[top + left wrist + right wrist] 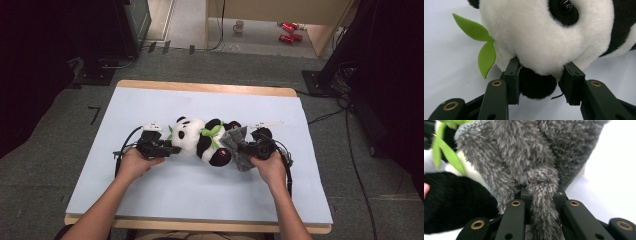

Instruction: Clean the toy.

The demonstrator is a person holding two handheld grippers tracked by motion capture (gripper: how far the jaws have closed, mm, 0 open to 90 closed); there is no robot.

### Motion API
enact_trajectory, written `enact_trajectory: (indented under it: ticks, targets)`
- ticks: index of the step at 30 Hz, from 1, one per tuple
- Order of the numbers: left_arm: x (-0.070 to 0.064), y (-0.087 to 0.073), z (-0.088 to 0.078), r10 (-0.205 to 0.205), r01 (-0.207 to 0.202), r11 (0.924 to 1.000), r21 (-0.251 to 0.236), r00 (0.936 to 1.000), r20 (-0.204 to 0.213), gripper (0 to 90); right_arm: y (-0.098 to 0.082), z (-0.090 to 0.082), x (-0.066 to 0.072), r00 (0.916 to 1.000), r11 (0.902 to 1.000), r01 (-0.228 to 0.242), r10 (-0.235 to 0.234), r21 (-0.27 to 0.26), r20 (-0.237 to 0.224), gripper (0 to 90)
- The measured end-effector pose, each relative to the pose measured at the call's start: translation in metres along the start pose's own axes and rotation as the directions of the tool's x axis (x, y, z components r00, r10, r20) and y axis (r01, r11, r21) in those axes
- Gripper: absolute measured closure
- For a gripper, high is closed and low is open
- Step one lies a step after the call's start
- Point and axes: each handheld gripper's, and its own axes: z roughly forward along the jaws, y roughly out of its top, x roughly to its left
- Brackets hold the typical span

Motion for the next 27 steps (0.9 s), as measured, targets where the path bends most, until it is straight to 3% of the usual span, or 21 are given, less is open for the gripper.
enact_trajectory:
  ticks: [8, 10, 17, 21, 27]
  targets:
    - [0.002, 0.001, -0.001, -0.004, 0.004, 1.0, -0.002, 1.0, 0.003, 56.4, -0.006, 0.001, -0.018, 0.9974, 0.9969, -0.032, 0.027, 0.072, 0.066, 78.5]
    - [0.002, 0.002, -0.001, -0.002, 0.002, 1.0, -0.002, 1.0, -0.001, 56.9, -0.007, 0.0, -0.022, 0.996, 0.9947, -0.06, 0.054, 0.084, 0.072, 78.5]
    - [-0.001, 0.01, -0.004, -0.038, 0.038, 0.9991, -0.016, 0.9992, -0.006, 63.6, 0.0, -0.02, -0.017, 0.9968, 0.9979, -0.055, 0.053, 0.034, 0.059, 78.5]
    - [-0.001, 0.012, -0.004, -0.059, 0.059, 0.9979, -0.027, 0.9982, -0.004, 65.5, 0.007, -0.038, -0.012, 0.9979, 0.9979, -0.059, 0.06, -0.025, 0.023, 78.5]
    - [-0.002, 0.014, -0.003, -0.085, 0.085, 0.9961, -0.026, 0.9964, 0.001, 65.5, 0.02, -0.061, 0.007, 0.9996, 0.9963, -0.027, 0.027, -0.081, -0.011, 78.5]
